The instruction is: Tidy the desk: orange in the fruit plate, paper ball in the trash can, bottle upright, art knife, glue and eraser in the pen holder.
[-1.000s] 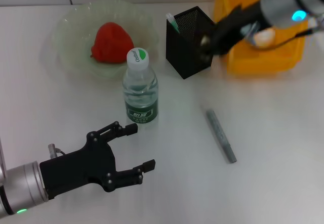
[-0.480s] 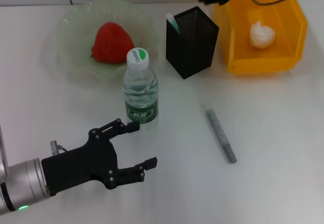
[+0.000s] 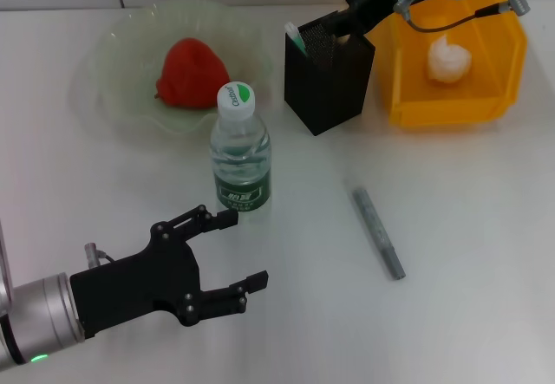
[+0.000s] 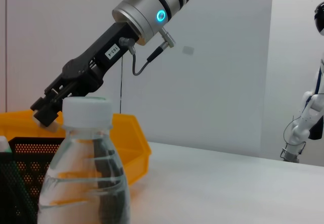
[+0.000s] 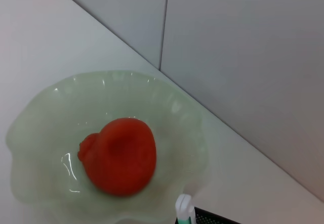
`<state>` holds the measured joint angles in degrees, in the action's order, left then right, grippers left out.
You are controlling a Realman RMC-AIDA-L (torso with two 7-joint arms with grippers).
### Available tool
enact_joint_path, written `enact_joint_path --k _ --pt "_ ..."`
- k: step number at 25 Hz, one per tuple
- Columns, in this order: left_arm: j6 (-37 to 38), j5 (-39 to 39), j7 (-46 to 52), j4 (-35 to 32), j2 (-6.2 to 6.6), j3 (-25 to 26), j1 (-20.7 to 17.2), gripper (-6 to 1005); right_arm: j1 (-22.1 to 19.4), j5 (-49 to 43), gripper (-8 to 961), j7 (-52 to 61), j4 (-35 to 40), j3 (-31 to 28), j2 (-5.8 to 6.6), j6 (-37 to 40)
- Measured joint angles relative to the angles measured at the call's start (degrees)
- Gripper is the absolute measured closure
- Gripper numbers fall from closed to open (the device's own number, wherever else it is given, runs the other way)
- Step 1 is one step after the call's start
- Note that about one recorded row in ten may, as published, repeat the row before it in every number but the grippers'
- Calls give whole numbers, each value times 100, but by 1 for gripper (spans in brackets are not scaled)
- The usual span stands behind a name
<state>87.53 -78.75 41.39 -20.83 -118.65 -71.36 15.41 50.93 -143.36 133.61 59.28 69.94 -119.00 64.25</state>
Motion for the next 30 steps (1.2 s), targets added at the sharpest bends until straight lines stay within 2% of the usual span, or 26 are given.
enact_joint_path --k 9,10,11,12,15,16,17,18,22,26,30 --pt "-8 0 -6 0 0 -1 -4 139 -59 -19 426 243 259 -17 -2 326" --pt "-8 0 -6 0 0 -1 -4 139 -109 -35 423 433 512 -16 -2 558" --pt "12 1 -1 -1 1 7 7 139 -223 -139 421 998 1207 -19 1 1224" --pt "12 1 -1 -1 1 7 7 139 -223 -139 418 998 1207 -19 1 1224" --pt "17 0 8 0 5 7 13 139 -388 -437 410 1911 2513 -21 -5 2566" --pt "17 0 8 0 5 7 13 139 -436 -523 396 2280 3028 -8 -20 3322" --pt "17 0 8 0 5 7 13 139 -436 -523 382 2280 3028 -8 -20 3322" --pt "30 0 49 -4 8 3 24 139 -439 -537 368 2449 3151 10 -25 3637" --pt "54 0 88 -52 9 -25 93 139 -398 -543 293 2948 2900 196 -33 4294" --pt "59 0 86 -53 8 -71 122 139 -382 -551 162 3017 2199 488 -35 4079" --pt "61 0 42 -53 2 -81 121 139 -276 -554 115 3015 1493 841 -35 3745"
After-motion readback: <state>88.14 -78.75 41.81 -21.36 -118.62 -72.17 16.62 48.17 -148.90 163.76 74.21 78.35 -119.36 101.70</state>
